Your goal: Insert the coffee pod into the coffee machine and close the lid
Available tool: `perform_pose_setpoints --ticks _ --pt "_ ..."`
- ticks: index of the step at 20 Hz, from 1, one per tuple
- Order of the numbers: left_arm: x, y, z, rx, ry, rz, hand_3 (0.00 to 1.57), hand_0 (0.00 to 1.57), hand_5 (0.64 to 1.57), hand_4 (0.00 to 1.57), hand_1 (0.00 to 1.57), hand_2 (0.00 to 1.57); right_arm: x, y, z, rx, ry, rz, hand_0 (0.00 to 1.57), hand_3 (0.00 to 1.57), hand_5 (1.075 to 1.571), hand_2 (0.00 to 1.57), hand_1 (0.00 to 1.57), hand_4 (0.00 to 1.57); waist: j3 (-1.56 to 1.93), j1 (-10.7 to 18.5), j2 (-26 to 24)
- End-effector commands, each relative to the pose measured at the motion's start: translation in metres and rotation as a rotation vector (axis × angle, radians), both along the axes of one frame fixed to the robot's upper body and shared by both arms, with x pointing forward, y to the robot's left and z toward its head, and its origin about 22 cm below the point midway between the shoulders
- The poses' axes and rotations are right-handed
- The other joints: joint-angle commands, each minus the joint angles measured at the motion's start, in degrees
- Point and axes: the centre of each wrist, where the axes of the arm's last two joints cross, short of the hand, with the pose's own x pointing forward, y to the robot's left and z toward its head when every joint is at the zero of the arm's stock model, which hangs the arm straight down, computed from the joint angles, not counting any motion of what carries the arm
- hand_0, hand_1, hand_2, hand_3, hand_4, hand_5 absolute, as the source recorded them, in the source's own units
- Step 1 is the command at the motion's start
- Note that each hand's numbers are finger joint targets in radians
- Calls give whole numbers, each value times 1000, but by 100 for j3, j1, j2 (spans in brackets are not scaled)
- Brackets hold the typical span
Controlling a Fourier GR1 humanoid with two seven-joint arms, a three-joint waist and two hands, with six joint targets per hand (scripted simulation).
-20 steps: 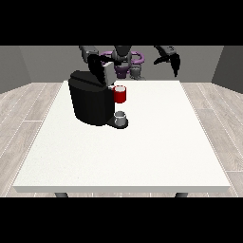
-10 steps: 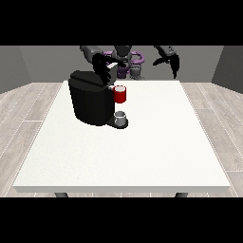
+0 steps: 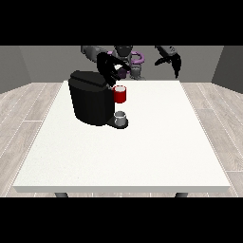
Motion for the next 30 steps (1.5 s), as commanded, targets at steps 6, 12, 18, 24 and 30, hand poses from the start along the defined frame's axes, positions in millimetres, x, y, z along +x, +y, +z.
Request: perform_pose_setpoints --ticks 6,12,18,24,30 --pt "10 -15 18 18 -67 -84 0 0 1571 424 0 0 -11 51 58 -30 -207 154 0 0 1571 0 0 53 -159 1012 197" --pt "18 -35 34 0 -111 -158 0 0 1571 365 0 0 -18 31 100 -63 -266 91 0 0 1571 0 0 0 -159 1446 603" --pt "20 -51 37 -6 -132 -222 0 0 1571 352 0 0 -24 11 117 -40 -300 48 0 0 1571 0 0 0 -153 1794 942" --pt "30 -48 70 12 -203 -229 0 0 1571 312 0 0 -19 29 132 7 -399 114 0 0 1571 0 0 53 -162 1838 1334" --pt "29 -37 60 -8 -163 -161 0 0 1571 349 0 0 -10 60 115 24 -422 214 0 0 1571 0 0 0 -164 1341 1214"
